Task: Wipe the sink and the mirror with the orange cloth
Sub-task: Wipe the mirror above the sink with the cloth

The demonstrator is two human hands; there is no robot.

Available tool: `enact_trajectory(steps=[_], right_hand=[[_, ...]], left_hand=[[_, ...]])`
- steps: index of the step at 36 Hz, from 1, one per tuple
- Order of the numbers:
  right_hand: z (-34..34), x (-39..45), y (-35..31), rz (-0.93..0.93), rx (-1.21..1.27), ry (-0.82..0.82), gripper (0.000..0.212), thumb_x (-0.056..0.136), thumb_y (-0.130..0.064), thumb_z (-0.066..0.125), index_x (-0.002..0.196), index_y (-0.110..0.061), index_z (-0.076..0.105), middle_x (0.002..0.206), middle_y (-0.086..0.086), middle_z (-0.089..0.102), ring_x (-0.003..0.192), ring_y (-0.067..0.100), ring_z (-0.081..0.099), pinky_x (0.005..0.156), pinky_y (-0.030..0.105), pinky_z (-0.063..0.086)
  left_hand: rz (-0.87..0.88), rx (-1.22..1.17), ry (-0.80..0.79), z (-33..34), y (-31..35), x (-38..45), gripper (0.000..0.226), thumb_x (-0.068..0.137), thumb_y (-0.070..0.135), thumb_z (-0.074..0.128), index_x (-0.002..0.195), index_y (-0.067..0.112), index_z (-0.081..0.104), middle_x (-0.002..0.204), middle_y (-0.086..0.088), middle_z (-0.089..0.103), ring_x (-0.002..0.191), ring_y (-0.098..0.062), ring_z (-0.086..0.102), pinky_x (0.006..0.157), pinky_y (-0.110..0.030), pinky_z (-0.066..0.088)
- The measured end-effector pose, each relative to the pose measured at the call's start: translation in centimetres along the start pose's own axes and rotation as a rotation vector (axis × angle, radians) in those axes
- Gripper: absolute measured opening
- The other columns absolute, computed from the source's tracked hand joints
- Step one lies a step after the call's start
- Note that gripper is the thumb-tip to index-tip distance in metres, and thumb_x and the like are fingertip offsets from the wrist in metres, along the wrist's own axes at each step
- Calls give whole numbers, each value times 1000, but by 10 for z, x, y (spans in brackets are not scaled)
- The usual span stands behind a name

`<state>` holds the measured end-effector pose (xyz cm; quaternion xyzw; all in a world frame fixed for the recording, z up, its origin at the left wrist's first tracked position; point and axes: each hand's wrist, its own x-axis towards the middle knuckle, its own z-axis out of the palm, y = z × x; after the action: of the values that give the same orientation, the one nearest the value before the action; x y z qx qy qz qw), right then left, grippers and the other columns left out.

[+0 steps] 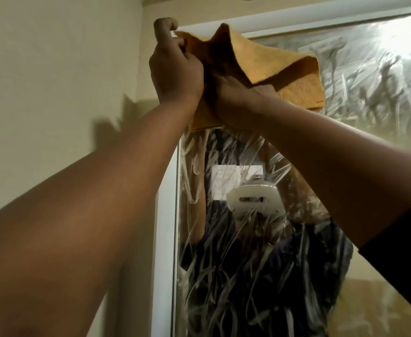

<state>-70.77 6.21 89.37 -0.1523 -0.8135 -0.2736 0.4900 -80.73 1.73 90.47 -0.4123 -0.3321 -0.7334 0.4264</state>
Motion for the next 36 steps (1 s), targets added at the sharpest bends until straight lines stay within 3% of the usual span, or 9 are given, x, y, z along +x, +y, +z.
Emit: enact_trajectory(steps=[4, 8, 15, 19, 22, 25, 27, 31, 36], right_hand=[[-3, -3, 2, 9, -111, 38, 51, 100, -43, 29, 144, -17, 30, 143, 6, 38, 129, 23, 39, 100, 27, 30], [-6, -4, 8, 63, -176, -71, 53, 103, -31, 27, 150, -10, 13, 157, 10, 15, 144, 24, 15, 110, 27, 8], [-11, -18, 15, 101, -78, -63, 55, 101, -34, 39, 147, -11, 21, 149, 12, 31, 134, 24, 33, 106, 31, 27], [-25, -14, 24, -41, -320, 58, 68, 87, -58, 41, 141, -17, 34, 151, 14, 22, 137, 33, 21, 107, 43, 23], [-24, -7, 18, -58, -325, -35, 81, 82, -68, 33, 147, -20, 23, 159, 4, 1, 146, 28, 0, 113, 57, 14], [-15, 2, 9, -68, -473, -88, 71, 91, -67, 23, 151, -30, 8, 160, -3, -4, 146, 23, -6, 108, 65, 8], [-12, 5, 7, -51, -483, -101, 69, 92, -66, 19, 150, -35, -1, 159, -3, -9, 146, 23, -9, 108, 66, 3], [-9, 0, 4, 36, -350, -141, 68, 94, -62, 21, 150, -35, -7, 158, -4, -18, 145, 25, -10, 107, 56, 25], [9, -26, 4, 52, -322, -138, 66, 96, -59, 18, 150, -33, -7, 157, -2, -21, 143, 27, -20, 114, 57, 14]], left_hand=[[-17, 100, -56, 2, -3, 3, 39, 90, 2, 41, 127, 10, 49, 123, -4, 59, 115, -14, 55, 82, -9, 38], [-26, 198, -114, 2, -2, 2, 46, 95, 6, 42, 140, 13, 38, 142, -3, 46, 132, -15, 41, 102, -16, 31], [-3, 257, -210, -2, -13, -3, 48, 95, 5, 42, 142, 11, 36, 147, -6, 40, 138, -20, 34, 112, -25, 29], [-10, 281, -226, -3, -10, -2, 49, 95, 4, 40, 143, 10, 34, 146, -7, 42, 137, -23, 35, 111, -28, 30], [-1, 283, -237, -4, -9, -3, 47, 95, 7, 40, 142, 11, 36, 145, -8, 43, 136, -24, 36, 111, -30, 31], [3, 295, -256, -5, -10, -2, 51, 93, 2, 40, 143, 11, 34, 147, -7, 39, 139, -23, 32, 113, -29, 28], [10, 297, -259, -5, -12, -3, 51, 93, 0, 41, 143, 10, 34, 149, -7, 36, 141, -22, 28, 115, -28, 25], [10, 297, -248, -3, -13, -4, 52, 92, 0, 42, 142, 12, 36, 151, -5, 35, 142, -20, 26, 114, -25, 23], [12, 332, -228, -2, -12, -4, 47, 96, 8, 40, 143, 14, 36, 152, -2, 33, 141, -18, 28, 112, -24, 24]])
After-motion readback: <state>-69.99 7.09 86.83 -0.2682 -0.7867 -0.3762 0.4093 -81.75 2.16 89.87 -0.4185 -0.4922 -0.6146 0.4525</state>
